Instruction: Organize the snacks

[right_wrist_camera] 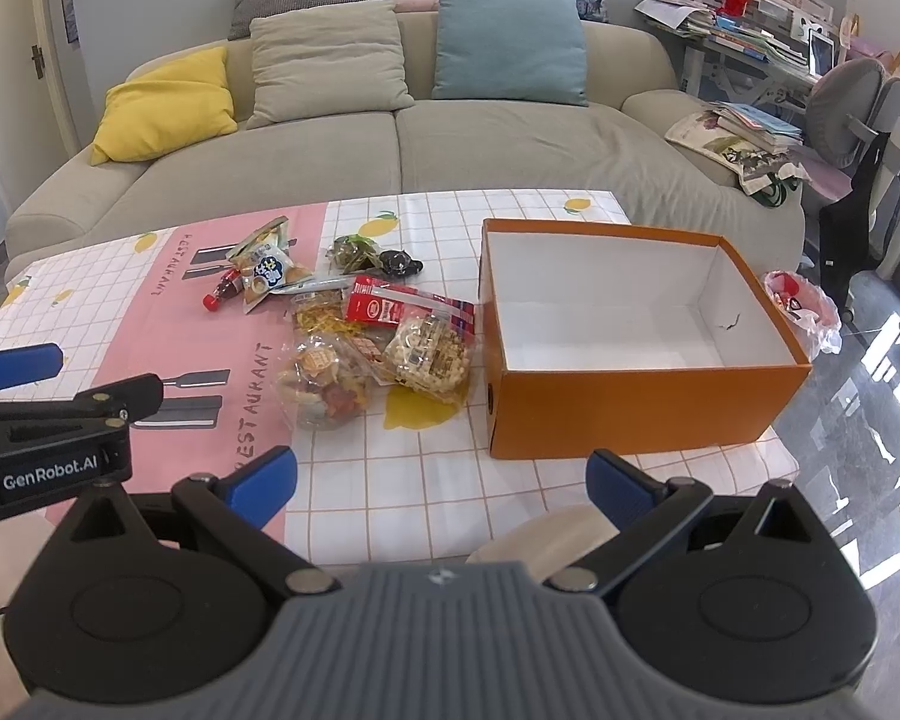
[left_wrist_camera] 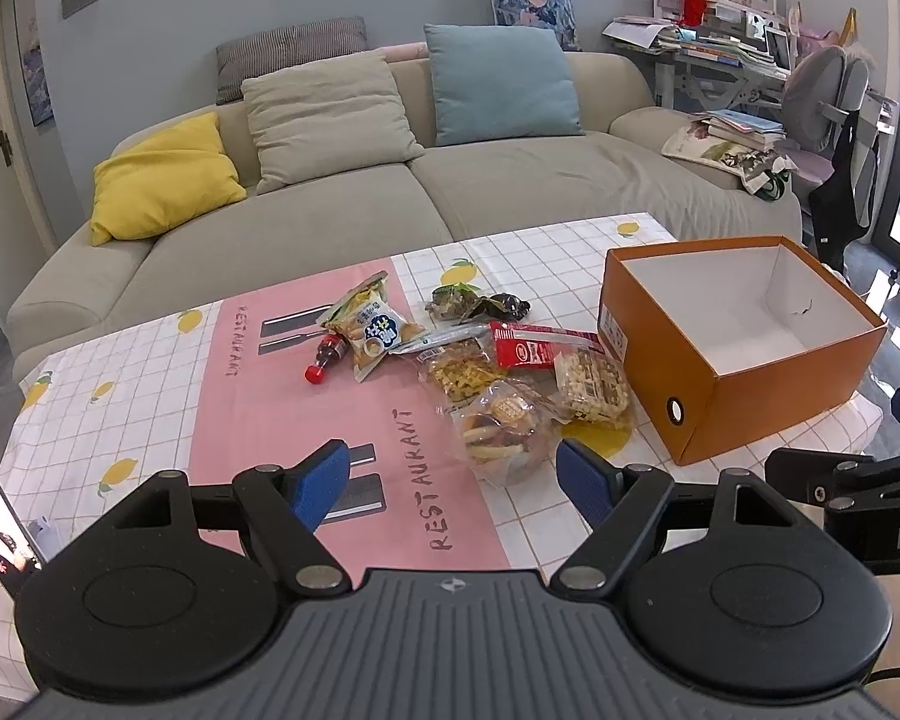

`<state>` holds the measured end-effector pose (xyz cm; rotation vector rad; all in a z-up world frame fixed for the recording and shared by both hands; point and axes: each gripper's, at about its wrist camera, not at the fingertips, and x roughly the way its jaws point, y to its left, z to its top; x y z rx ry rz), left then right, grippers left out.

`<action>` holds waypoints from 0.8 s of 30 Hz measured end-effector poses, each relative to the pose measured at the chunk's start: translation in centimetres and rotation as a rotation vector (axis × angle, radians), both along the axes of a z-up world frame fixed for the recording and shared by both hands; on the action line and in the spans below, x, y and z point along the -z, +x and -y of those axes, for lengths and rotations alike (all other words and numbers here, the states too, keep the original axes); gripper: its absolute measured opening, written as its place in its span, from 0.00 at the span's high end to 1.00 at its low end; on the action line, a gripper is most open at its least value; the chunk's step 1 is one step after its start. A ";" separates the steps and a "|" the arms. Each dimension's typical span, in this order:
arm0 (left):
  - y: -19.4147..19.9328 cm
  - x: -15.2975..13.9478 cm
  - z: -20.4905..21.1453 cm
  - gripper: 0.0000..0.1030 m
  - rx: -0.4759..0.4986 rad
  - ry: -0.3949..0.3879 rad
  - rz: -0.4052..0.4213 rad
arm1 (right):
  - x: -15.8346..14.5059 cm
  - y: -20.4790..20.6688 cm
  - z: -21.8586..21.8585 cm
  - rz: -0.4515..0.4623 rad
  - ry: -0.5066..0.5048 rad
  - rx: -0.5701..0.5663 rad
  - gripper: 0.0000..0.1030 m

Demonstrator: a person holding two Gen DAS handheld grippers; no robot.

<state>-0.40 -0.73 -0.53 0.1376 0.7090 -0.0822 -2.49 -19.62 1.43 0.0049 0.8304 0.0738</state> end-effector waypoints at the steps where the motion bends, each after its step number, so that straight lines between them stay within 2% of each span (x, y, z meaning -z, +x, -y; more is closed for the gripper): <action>1: 0.0 0.0 0.0 0.11 0.001 -0.001 0.001 | 0.0 0.0 0.0 -0.001 0.001 -0.001 0.03; 24: -0.3 0.5 0.3 0.11 0.000 -0.002 -0.002 | 0.1 -0.1 0.0 -0.003 -0.003 0.001 0.03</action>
